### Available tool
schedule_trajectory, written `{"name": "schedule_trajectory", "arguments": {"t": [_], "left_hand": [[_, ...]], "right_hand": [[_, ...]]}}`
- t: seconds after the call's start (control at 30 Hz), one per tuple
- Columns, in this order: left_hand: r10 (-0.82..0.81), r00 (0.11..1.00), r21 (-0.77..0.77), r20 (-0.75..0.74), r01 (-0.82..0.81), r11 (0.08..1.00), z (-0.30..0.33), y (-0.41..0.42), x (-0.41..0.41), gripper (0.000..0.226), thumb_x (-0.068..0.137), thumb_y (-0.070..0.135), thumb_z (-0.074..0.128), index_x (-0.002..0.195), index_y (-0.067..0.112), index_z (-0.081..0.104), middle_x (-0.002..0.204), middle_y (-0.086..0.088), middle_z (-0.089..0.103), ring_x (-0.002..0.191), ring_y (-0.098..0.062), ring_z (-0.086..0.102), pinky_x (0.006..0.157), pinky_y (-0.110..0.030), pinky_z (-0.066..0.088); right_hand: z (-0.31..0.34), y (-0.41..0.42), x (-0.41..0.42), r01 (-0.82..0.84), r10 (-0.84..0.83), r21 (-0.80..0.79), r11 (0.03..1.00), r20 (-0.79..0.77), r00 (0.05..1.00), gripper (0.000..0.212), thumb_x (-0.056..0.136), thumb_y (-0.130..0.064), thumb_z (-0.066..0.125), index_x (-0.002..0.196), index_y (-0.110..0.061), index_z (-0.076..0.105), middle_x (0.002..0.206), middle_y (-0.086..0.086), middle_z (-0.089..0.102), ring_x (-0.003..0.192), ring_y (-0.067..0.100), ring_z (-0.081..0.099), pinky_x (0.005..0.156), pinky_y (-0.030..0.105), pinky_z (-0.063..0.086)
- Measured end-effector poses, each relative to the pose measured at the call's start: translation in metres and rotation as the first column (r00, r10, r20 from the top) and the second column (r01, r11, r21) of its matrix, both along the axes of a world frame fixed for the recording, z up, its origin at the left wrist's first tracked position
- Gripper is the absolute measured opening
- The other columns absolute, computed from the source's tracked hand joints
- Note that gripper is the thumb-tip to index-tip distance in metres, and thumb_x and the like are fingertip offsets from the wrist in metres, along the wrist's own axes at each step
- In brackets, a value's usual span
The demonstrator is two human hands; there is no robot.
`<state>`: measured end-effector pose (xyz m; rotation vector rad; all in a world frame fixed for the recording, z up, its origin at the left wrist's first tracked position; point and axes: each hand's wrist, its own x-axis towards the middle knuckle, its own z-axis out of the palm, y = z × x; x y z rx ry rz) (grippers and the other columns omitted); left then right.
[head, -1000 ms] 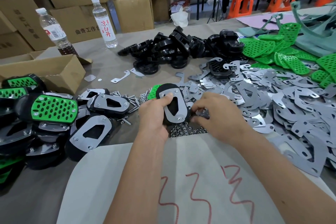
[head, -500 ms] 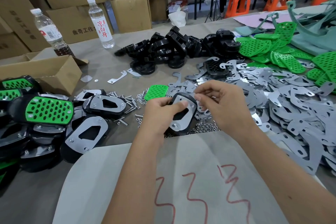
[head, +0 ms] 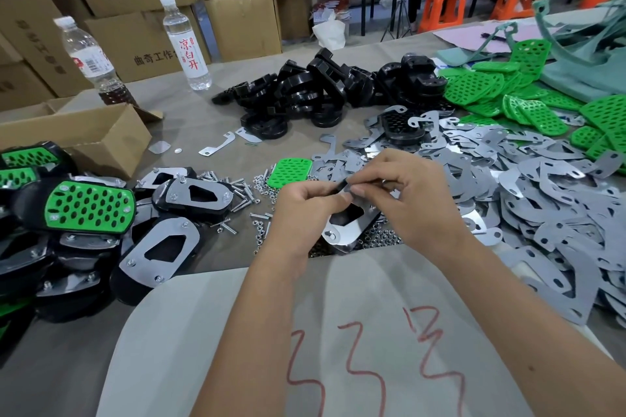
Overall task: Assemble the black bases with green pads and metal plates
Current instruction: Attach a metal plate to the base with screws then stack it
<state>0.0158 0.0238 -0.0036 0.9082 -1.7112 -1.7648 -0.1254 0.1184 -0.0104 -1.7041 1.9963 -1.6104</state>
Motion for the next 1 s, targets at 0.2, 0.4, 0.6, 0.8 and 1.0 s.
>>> {"name": "schedule_trajectory", "arguments": {"t": [0.2,0.4,0.6,0.8,1.0], "left_hand": [[0.044,0.998,0.106,-0.04,-0.04,0.994,0.0,0.001,0.0,0.017,0.082,-0.005,0.076,0.098,0.0,0.08,0.083,-0.011,0.077,0.069,-0.017,0.069,0.06,-0.019,0.053],[0.03,0.998,0.106,-0.054,-0.024,0.994,0.0,0.001,-0.001,0.018,0.083,-0.003,0.076,0.099,0.002,0.08,0.094,-0.016,0.079,0.079,-0.021,0.072,0.077,-0.03,0.055],[0.101,0.992,0.191,-0.073,-0.086,0.978,0.002,-0.001,-0.001,0.013,0.083,-0.004,0.074,0.084,0.007,0.081,0.086,-0.015,0.078,0.074,-0.026,0.071,0.072,-0.031,0.057],[0.13,0.984,0.294,-0.122,-0.089,0.952,0.006,-0.002,0.001,0.012,0.086,-0.006,0.07,0.085,0.003,0.078,0.08,-0.011,0.078,0.064,-0.019,0.073,0.054,-0.023,0.055],[0.099,0.984,0.29,-0.145,-0.054,0.956,0.007,-0.002,0.002,0.032,0.086,-0.005,0.07,0.065,0.017,0.082,0.077,-0.008,0.078,0.064,-0.017,0.074,0.055,-0.024,0.057]], "right_hand": [[0.001,0.001,-0.005,0.017,-0.017,-0.013,1.0,-0.049,0.999,0.006,0.081,-0.011,0.087,0.082,-0.015,0.082,0.075,-0.002,0.066,0.069,0.012,0.058,0.063,0.025,0.043],[-0.006,-0.005,-0.001,0.067,-0.055,-0.086,0.994,0.142,0.988,0.013,0.077,-0.019,0.091,0.08,-0.018,0.078,0.071,-0.001,0.061,0.062,0.015,0.049,0.058,0.025,0.041],[-0.007,-0.004,-0.001,-0.052,0.049,0.005,0.999,0.219,0.974,0.018,0.098,-0.023,0.071,0.089,-0.012,0.082,0.083,0.005,0.064,0.074,0.018,0.061,0.067,0.037,0.046],[-0.004,0.003,0.004,-0.029,0.03,-0.008,1.0,0.3,0.953,0.031,0.103,-0.033,0.059,0.092,-0.015,0.082,0.085,-0.001,0.062,0.076,0.009,0.057,0.071,0.024,0.042],[-0.002,-0.001,0.008,-0.043,0.049,-0.024,0.999,0.402,0.914,0.055,0.1,-0.046,0.055,0.094,0.004,0.078,0.085,0.011,0.049,0.074,-0.001,0.058,0.074,0.018,0.044]]}}
